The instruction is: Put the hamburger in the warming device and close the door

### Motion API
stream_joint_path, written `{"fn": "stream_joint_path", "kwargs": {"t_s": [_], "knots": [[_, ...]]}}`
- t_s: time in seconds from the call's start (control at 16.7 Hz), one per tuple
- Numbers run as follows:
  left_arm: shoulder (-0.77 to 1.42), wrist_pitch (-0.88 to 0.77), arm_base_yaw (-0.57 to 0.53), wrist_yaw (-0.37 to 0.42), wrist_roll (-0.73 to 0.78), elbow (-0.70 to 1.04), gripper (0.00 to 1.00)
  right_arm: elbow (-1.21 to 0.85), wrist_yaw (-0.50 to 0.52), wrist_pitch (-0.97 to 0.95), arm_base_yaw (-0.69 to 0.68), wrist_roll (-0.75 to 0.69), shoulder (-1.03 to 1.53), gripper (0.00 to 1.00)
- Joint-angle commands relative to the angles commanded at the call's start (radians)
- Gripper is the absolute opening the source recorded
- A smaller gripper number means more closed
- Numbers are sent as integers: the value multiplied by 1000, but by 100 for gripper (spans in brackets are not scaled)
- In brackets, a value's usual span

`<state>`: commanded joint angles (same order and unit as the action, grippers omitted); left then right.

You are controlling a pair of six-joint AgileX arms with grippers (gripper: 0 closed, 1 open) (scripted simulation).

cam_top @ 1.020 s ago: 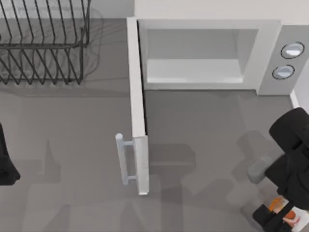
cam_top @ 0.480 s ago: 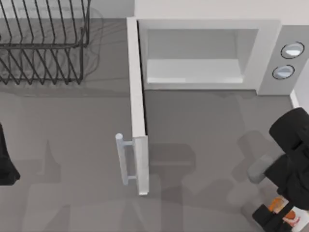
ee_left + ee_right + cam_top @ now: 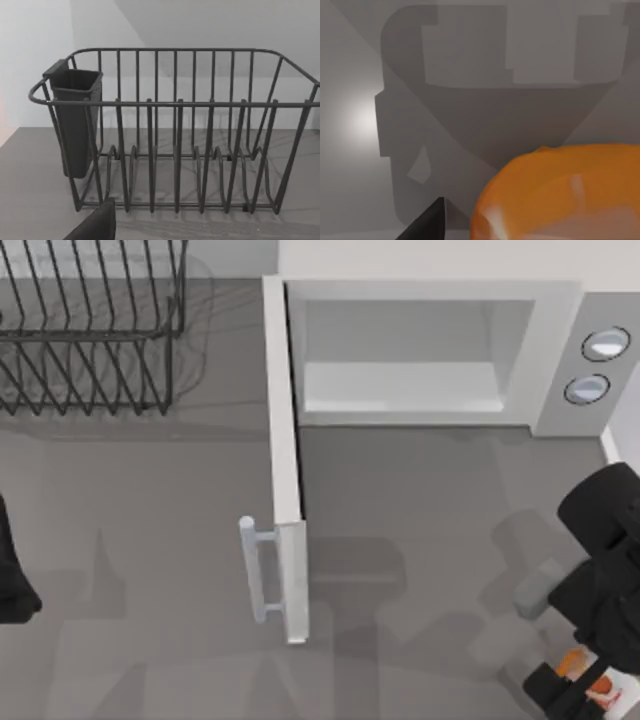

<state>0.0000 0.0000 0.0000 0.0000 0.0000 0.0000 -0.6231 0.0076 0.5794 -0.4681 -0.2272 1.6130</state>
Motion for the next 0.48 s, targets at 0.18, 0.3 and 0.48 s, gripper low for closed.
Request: {"fn": "stream_joint_path", "kwargs": {"t_s": [0.18, 0.3, 0.48], "knots": [[0, 0, 0, 0, 0, 0, 100, -53, -16, 97, 2, -3, -79, 0], [0, 0, 0, 0, 0, 0, 100, -95, -16, 155, 1, -4, -98, 0], [0, 0, 0, 0, 0, 0, 100, -184, -16, 317, 2, -7, -150, 0]]}}
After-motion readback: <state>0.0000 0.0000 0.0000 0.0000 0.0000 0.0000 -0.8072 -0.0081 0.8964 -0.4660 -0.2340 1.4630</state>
